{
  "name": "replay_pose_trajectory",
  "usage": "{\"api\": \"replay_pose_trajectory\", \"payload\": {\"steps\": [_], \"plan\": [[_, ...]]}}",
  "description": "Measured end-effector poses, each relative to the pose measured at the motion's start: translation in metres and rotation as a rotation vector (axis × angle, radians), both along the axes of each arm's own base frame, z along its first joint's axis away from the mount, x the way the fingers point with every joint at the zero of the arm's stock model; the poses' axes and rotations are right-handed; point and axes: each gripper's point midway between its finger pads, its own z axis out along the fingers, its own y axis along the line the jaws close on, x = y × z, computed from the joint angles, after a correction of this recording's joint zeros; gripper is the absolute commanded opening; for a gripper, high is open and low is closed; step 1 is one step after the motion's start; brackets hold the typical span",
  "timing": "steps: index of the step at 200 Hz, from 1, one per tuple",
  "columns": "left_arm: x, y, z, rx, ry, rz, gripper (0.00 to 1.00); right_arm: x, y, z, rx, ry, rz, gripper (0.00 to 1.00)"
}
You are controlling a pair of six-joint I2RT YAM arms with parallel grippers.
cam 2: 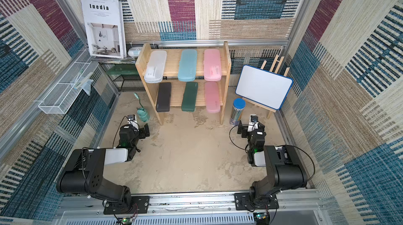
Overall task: Remove the pencil cases from the shelf
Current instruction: Pick up the pencil case from the shelf.
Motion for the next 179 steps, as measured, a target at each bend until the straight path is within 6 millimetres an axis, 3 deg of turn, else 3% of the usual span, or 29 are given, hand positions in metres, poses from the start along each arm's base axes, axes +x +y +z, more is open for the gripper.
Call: {"api": "replay_pose_trajectory", "payload": {"steps": [126,138,152,164,179], "plan": [[-0.001,0.0,0.001,0.0,0.005,0.0,0.99,0.0,-0.002,0.002,0.004,-0.004,-0.006,0.99],[0.0,0.002,0.017,0.005,0.002,0.013,0.99,0.005,-0.004,0.014,0.005,-0.005,-0.019,0.99],[-0.001,0.008,0.056,-0.004,-0.075,0.052,0.99,0.015,-0.008,0.053,0.006,-0.065,-0.044,0.99],[-0.013,0.012,0.087,-0.056,-0.162,0.095,0.99,0.014,-0.009,0.082,0.012,-0.111,-0.061,0.99],[-0.029,0.012,0.107,-0.133,-0.213,0.116,0.99,0.007,-0.01,0.105,0.026,-0.123,-0.089,0.99]]}}
